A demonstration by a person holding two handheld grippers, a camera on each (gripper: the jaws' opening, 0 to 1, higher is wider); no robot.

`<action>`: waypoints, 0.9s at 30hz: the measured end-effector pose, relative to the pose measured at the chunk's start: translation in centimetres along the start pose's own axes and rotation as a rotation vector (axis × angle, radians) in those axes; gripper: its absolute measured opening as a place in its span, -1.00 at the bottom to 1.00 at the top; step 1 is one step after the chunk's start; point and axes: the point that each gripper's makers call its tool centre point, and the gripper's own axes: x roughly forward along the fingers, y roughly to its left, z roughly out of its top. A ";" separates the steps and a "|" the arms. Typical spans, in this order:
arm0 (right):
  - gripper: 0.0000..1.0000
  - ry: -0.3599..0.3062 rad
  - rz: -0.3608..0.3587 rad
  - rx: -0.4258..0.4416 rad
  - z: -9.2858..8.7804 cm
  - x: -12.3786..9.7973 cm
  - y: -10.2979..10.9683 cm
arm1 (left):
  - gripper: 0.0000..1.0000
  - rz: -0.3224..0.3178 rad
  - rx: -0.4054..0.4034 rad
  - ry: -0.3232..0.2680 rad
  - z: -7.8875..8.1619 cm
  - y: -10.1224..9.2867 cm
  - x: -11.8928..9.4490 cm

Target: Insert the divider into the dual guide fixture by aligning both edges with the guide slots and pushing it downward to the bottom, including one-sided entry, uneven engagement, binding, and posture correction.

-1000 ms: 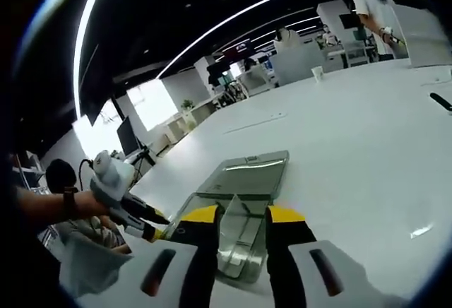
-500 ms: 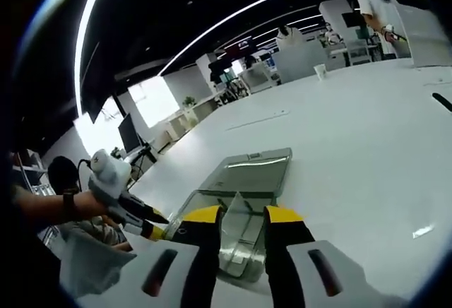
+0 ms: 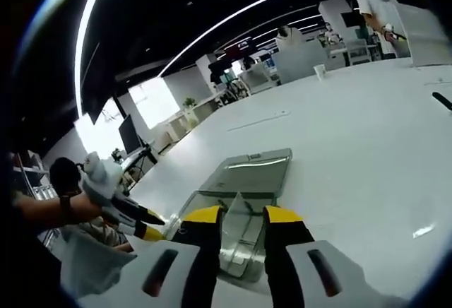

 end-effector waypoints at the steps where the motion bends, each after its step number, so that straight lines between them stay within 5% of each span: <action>1: -0.61 0.003 0.001 -0.002 -0.1 0.0 0.0 | -0.42 0.000 -0.008 -0.004 0.0 0.0 -0.1; 5: -0.61 0.002 0.021 0.002 -0.1 0.1 0.6 | -0.42 -0.060 -0.108 -0.072 0.6 -0.9 -0.8; 14: -0.60 0.032 0.051 -0.023 -0.8 0.3 1.7 | -0.42 -0.052 -0.181 -0.175 1.4 -0.6 -2.1; 16: -0.62 0.031 0.060 -0.022 -0.8 0.4 1.9 | -0.42 -0.089 -0.232 -0.207 1.8 -1.1 -2.3; 27: -0.63 0.056 0.165 -0.085 -1.3 0.9 4.5 | -0.41 -0.131 -0.256 -0.312 3.5 -2.3 -4.2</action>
